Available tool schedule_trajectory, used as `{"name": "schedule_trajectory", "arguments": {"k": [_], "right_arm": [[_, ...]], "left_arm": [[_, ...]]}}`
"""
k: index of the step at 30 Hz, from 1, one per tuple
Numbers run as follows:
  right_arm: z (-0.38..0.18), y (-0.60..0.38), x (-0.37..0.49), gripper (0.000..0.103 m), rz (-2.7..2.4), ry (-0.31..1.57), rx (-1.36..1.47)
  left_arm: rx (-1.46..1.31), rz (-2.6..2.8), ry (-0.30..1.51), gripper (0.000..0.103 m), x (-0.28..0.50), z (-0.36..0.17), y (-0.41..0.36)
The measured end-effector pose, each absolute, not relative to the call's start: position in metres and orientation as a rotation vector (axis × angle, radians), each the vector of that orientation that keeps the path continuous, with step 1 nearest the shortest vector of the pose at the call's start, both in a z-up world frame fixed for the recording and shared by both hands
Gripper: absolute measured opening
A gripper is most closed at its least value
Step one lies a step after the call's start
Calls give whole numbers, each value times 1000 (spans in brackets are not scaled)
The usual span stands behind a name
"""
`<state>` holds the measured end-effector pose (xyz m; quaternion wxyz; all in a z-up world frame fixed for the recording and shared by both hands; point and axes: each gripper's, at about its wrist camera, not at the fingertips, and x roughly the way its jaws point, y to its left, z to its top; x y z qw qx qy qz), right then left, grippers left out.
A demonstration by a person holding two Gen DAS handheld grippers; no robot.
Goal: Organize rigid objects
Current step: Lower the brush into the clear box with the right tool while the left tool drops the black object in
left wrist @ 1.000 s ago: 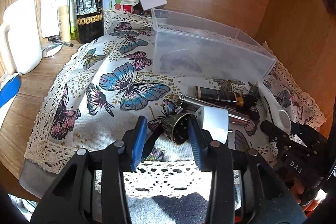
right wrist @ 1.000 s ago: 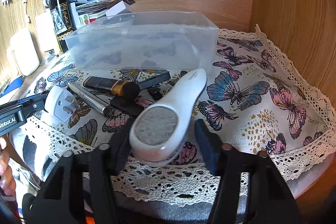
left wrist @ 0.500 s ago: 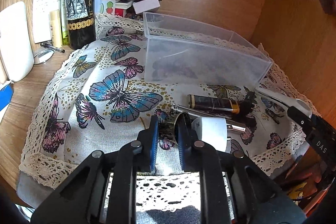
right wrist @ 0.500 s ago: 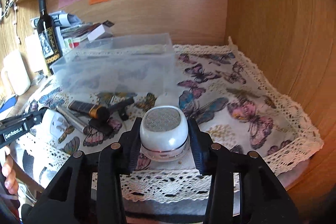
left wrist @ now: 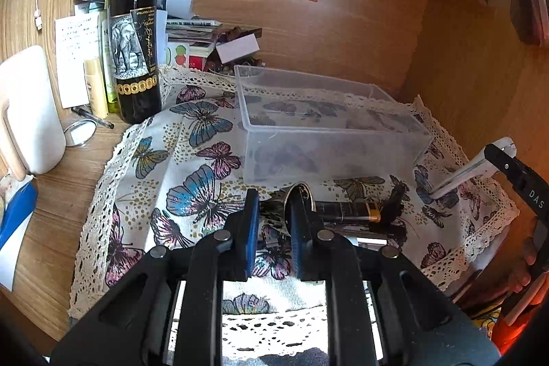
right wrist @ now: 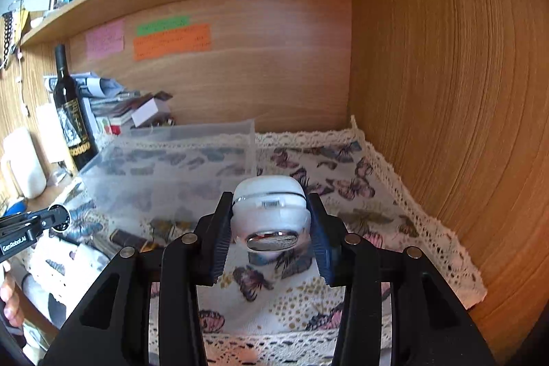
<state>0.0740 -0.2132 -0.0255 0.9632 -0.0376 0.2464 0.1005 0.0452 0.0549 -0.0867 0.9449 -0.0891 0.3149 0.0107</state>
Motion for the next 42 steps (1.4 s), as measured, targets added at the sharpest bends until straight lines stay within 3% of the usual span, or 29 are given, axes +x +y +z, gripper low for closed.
{"name": "schedule_trajectory", "arguments": {"k": [19,32,42], "right_arm": [[43,-182,124,39,313,312,-110],[27,-139,171,39,356,361,-177],[-17,-109,207,39,425,551,-299]], "left_arm": [[-89,31,527,16,104,-29,61],[-16,1,660,16,160,-61,52],[-20,-51,720,16,182,-83,52]]}}
